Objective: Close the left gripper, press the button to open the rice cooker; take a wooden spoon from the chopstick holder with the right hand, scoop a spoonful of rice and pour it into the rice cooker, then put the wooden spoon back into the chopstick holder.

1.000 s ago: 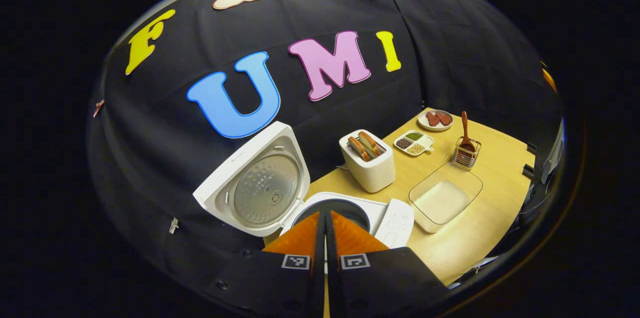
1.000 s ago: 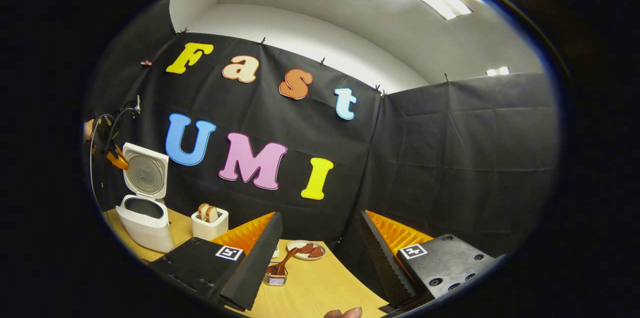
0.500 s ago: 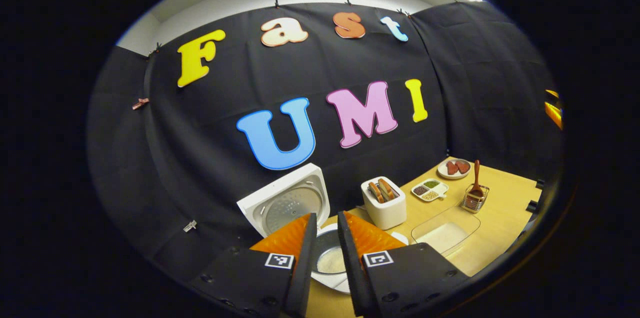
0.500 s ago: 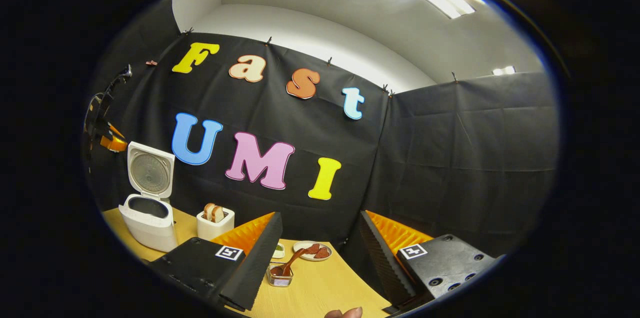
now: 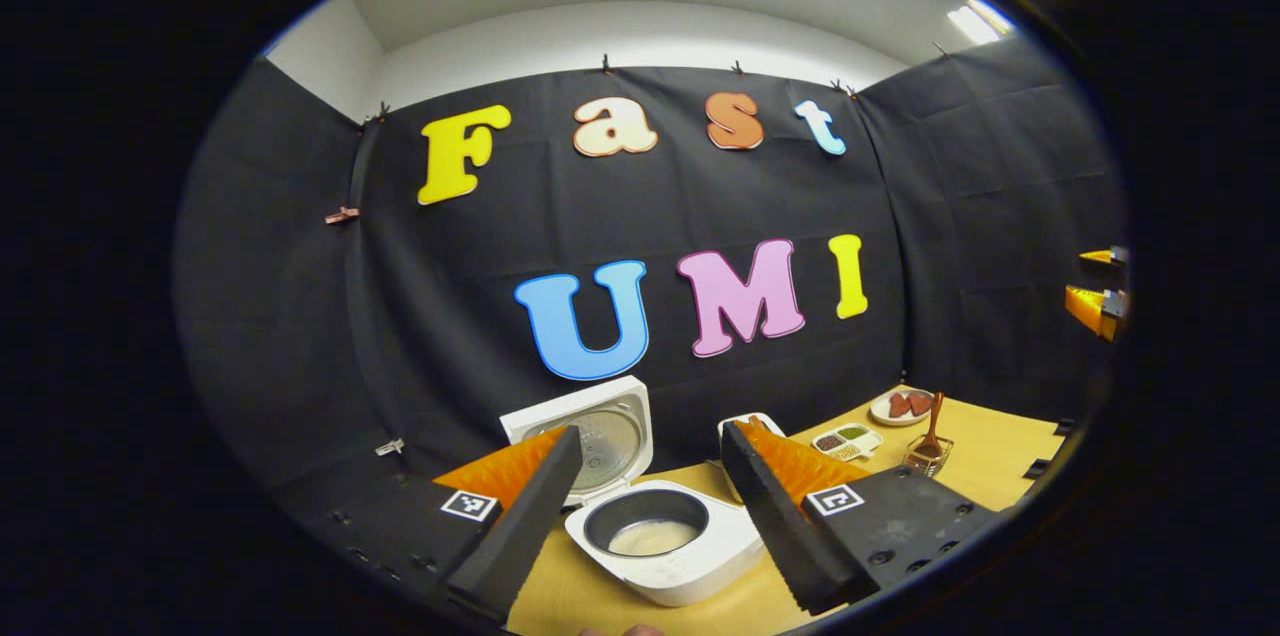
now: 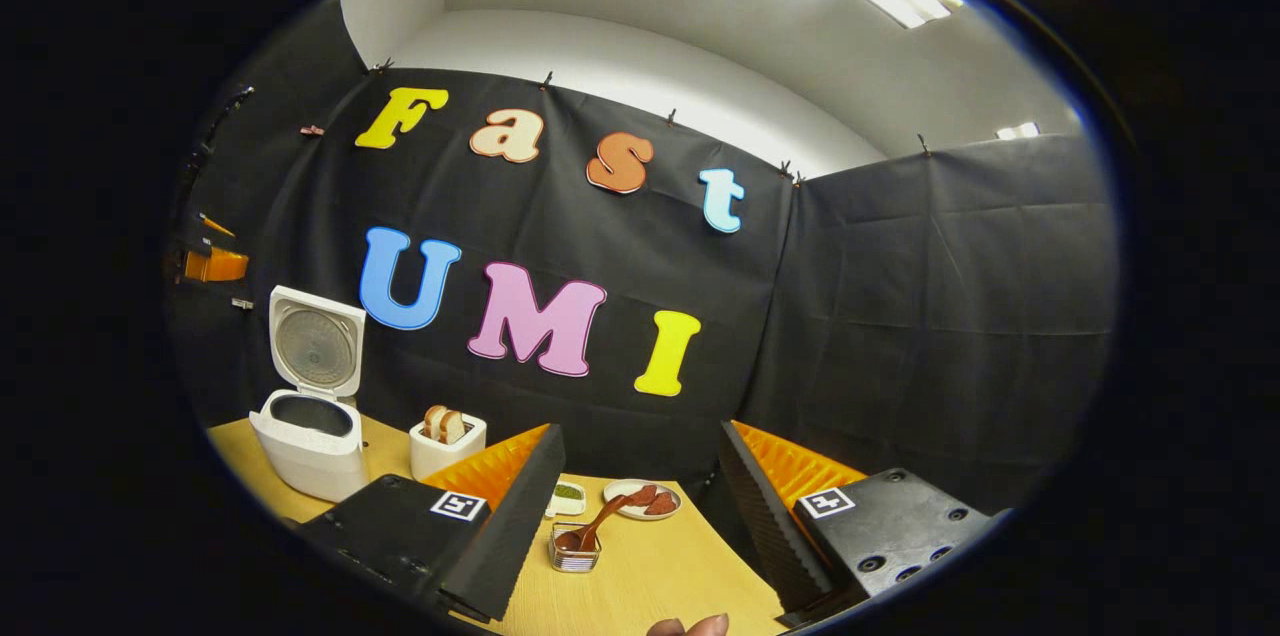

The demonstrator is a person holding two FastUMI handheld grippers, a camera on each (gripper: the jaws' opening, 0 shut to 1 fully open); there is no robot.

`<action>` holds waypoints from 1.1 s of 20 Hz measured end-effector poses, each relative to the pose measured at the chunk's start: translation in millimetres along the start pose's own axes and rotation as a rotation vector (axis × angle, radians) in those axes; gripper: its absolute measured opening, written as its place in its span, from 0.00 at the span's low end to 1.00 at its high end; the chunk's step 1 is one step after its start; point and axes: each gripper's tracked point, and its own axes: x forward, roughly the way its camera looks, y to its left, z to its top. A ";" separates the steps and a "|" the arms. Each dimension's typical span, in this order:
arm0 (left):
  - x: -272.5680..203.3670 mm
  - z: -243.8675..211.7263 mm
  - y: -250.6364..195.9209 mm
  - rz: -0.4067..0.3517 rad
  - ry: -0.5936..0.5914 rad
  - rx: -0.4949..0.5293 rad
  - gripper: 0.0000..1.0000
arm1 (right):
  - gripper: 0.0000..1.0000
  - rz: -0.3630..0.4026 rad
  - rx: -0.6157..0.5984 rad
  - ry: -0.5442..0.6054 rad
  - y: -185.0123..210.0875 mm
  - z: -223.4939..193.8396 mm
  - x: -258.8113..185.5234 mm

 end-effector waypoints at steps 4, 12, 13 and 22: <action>-23.9 -0.6 -10.3 0.058 -0.020 -0.084 0.96 | 0.97 0.041 0.021 -0.013 1.5 1.1 12.0; -54.5 22.9 -45.0 0.102 -0.109 -0.001 0.96 | 0.97 0.123 0.085 0.051 -0.4 -35.9 55.1; -56.2 22.6 -48.8 0.108 -0.101 0.004 0.96 | 0.97 0.143 0.101 0.063 1.3 -42.4 60.7; -58.3 18.6 -88.0 0.118 -0.083 -0.048 0.96 | 0.98 0.297 0.230 0.184 3.6 -125.3 119.1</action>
